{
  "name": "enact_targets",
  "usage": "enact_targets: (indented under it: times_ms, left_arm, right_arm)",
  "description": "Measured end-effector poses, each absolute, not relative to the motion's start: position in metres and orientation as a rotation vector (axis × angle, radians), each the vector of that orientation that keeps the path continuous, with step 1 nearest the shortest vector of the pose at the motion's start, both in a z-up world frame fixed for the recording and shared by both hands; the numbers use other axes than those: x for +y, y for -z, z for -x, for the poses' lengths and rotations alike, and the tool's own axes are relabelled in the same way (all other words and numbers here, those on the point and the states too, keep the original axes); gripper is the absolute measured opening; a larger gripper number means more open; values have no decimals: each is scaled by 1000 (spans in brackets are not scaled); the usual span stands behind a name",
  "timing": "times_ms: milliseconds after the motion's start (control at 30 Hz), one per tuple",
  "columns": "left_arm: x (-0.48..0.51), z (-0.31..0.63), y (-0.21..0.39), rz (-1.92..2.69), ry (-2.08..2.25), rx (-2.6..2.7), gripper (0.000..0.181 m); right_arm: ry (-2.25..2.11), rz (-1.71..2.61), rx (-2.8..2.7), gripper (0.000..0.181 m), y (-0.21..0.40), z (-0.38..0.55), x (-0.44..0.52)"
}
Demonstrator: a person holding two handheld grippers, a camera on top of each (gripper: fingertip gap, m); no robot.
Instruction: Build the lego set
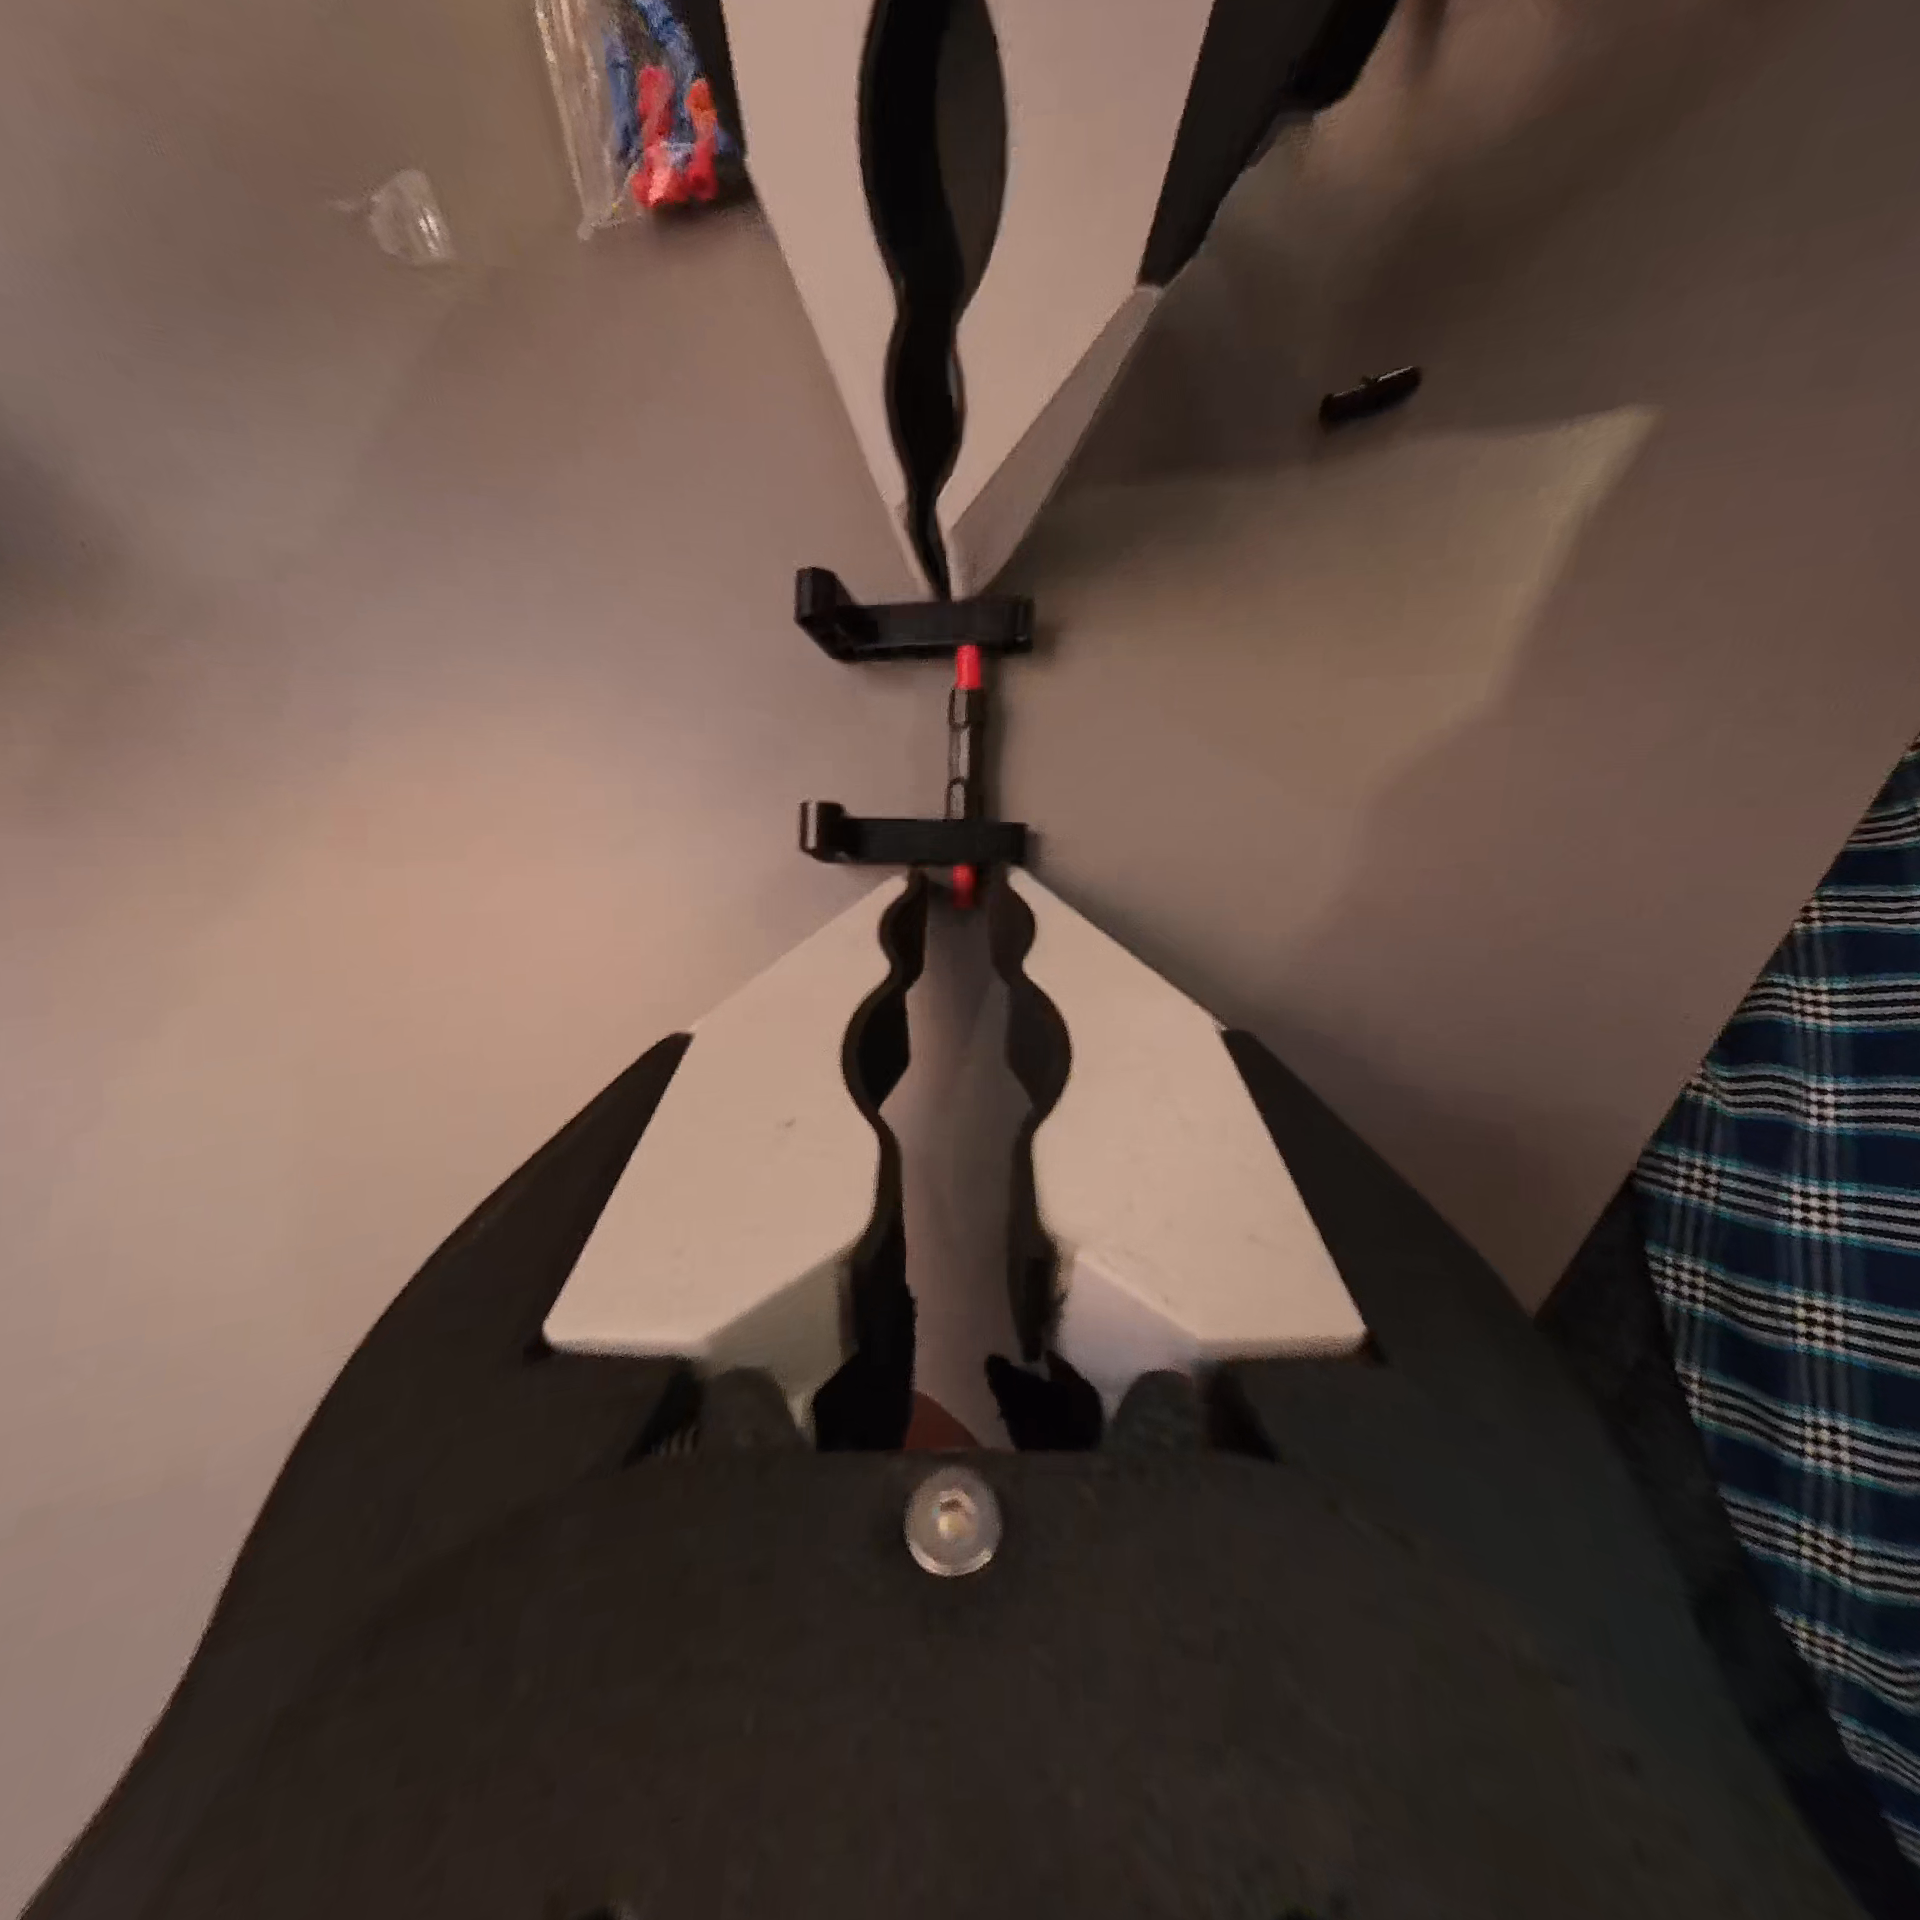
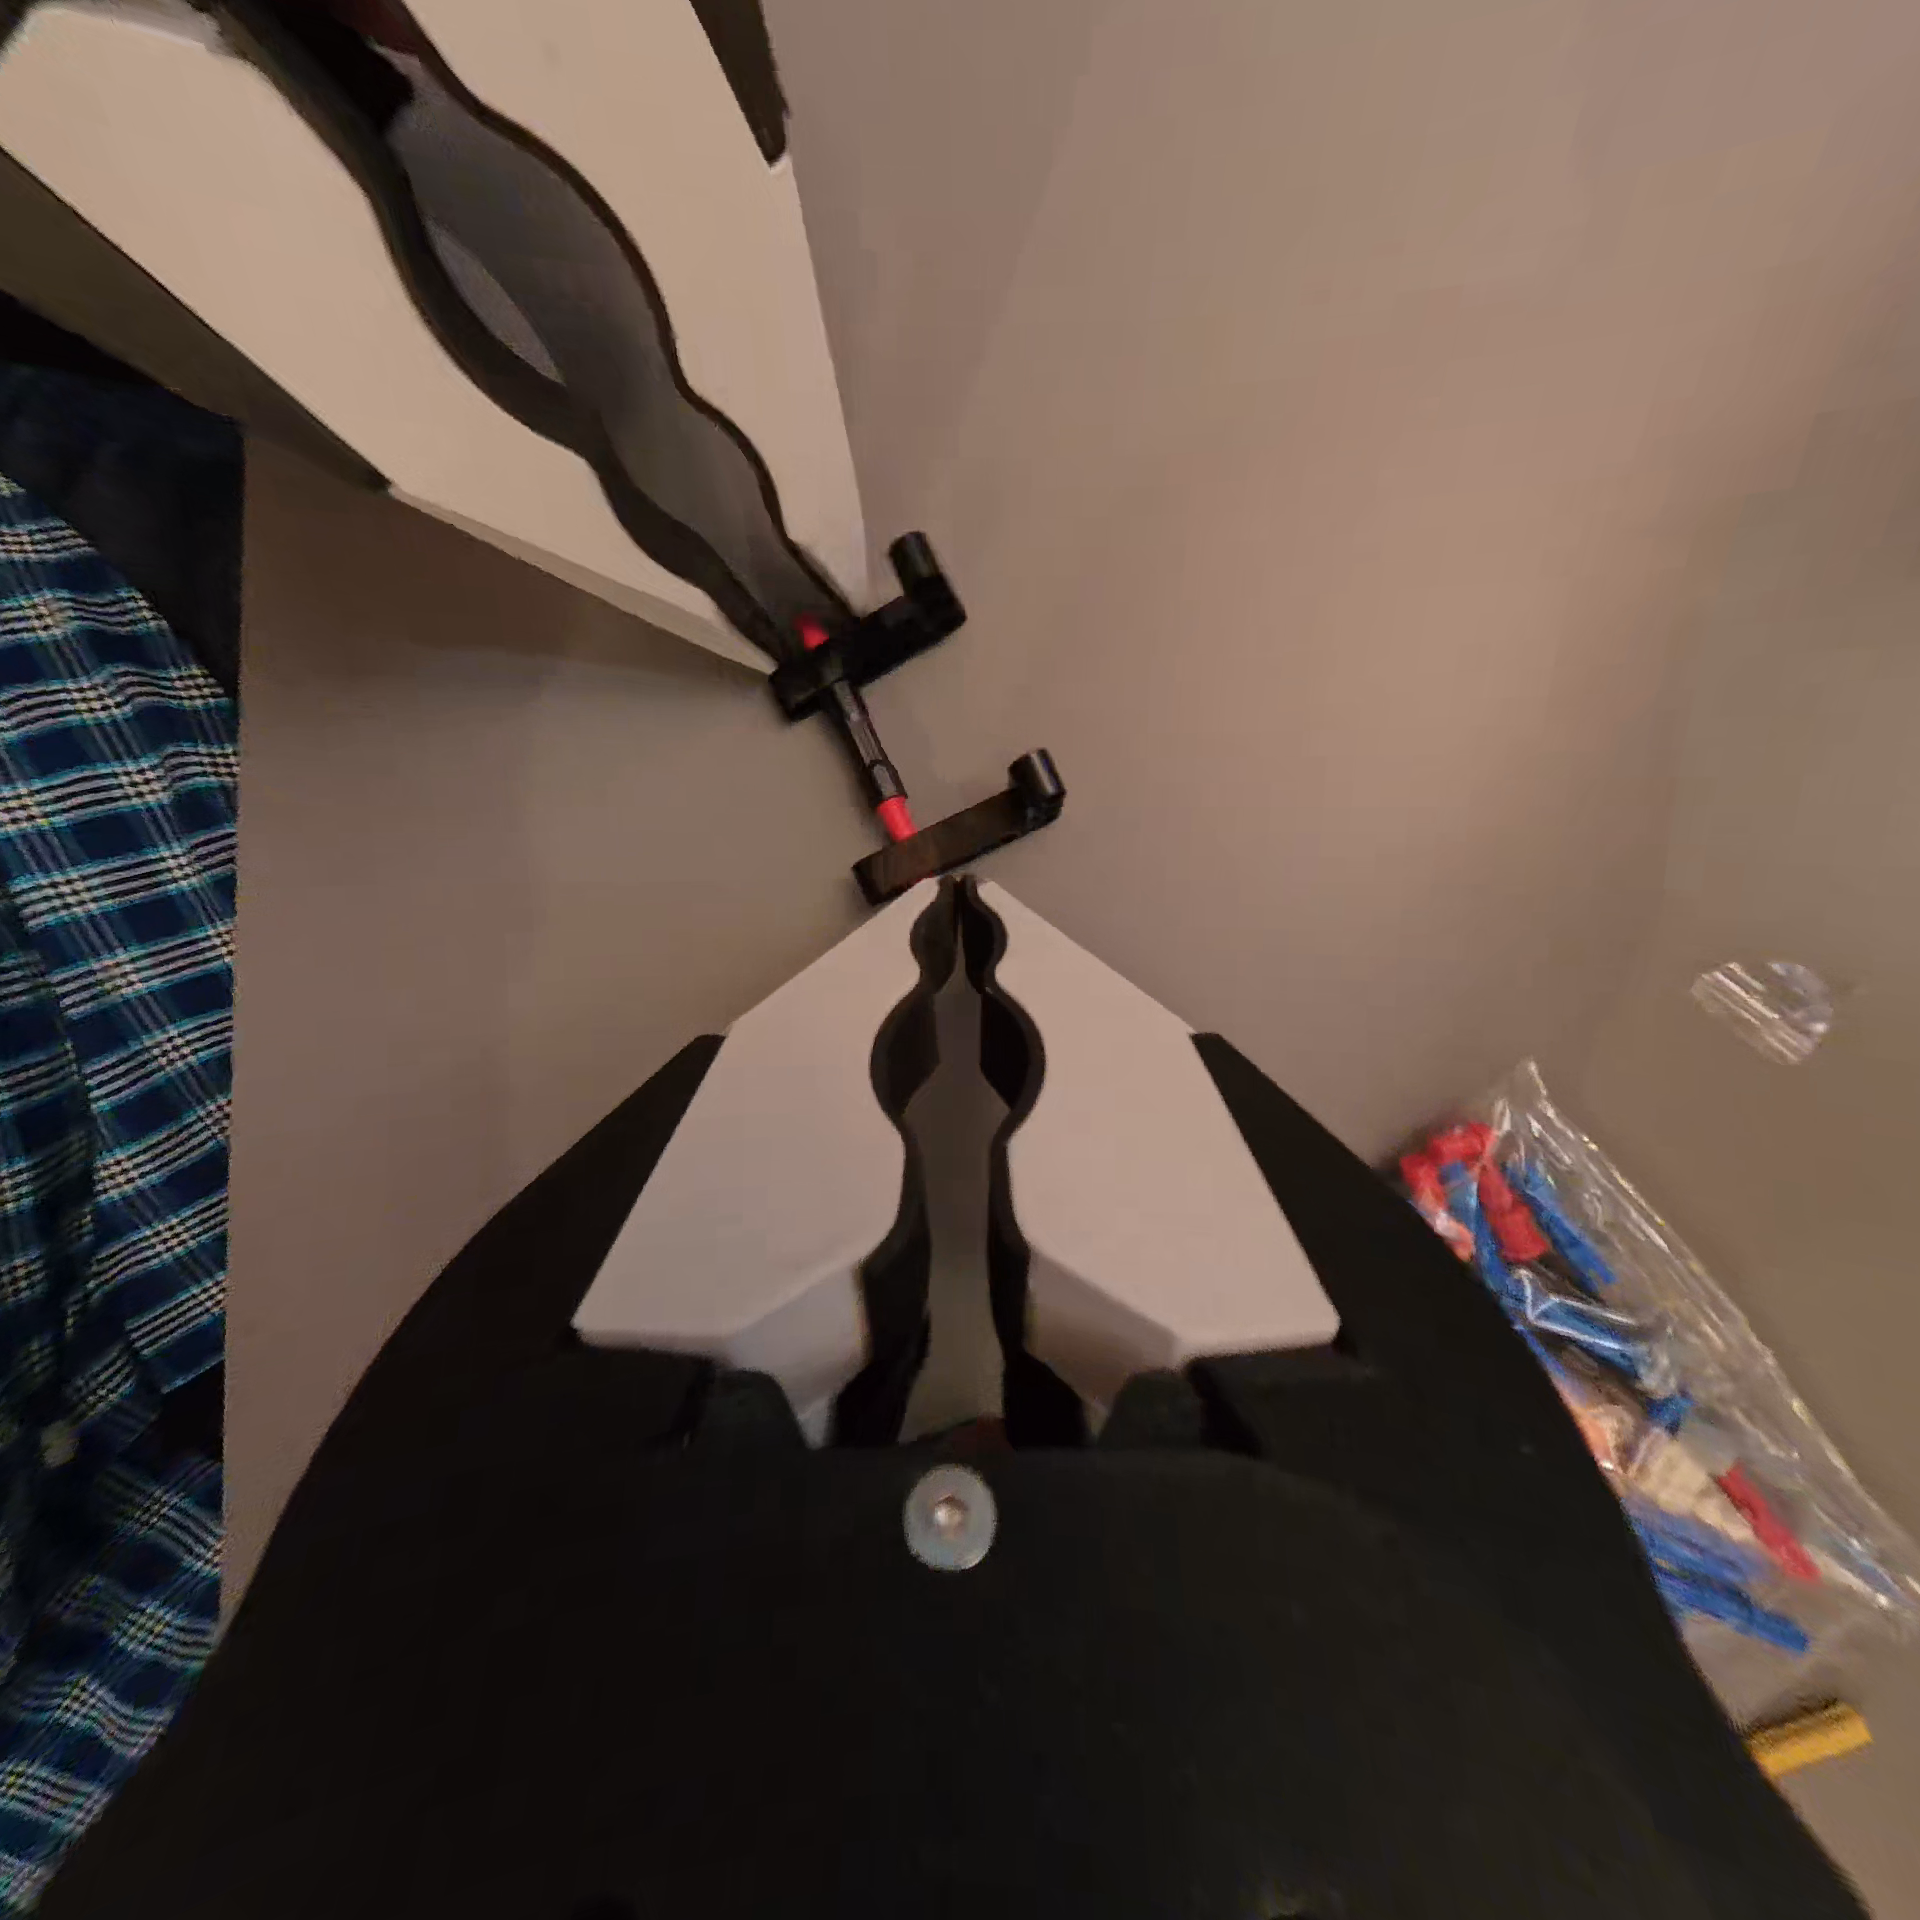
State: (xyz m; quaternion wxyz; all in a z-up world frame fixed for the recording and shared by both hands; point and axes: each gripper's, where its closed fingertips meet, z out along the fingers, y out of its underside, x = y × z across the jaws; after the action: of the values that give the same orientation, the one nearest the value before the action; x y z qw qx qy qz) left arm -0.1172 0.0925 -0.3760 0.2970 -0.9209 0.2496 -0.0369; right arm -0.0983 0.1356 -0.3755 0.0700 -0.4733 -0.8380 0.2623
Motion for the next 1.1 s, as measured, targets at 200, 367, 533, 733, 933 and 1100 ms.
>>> enact_targets:
  times_ms: [200,367,533,733,933,1100]
  left_arm:
    - [95,116,375,2430,108,683,11]
    - [95,116,375,2422,121,733,16]
    - [94,114,375,2413,154,746,14]
    - [94,110,375,2405,197,768,16]
    - [93,110,375,2393,237,791,14]
    - [93,108,375,2391,249,796,14]
  right_arm:
    - [-749,1338,-2541,0,376,98,137]
    - [-724,1260,-2576,0,376,97,137]
    - [-744,1214,-2624,8,374,93,138]
    - [-742,1148,-2648,5,375,90,136]
    - [-761,1133,-2675,13,375,85,135]
    - [-806,1136,-2693,19,374,82,133]
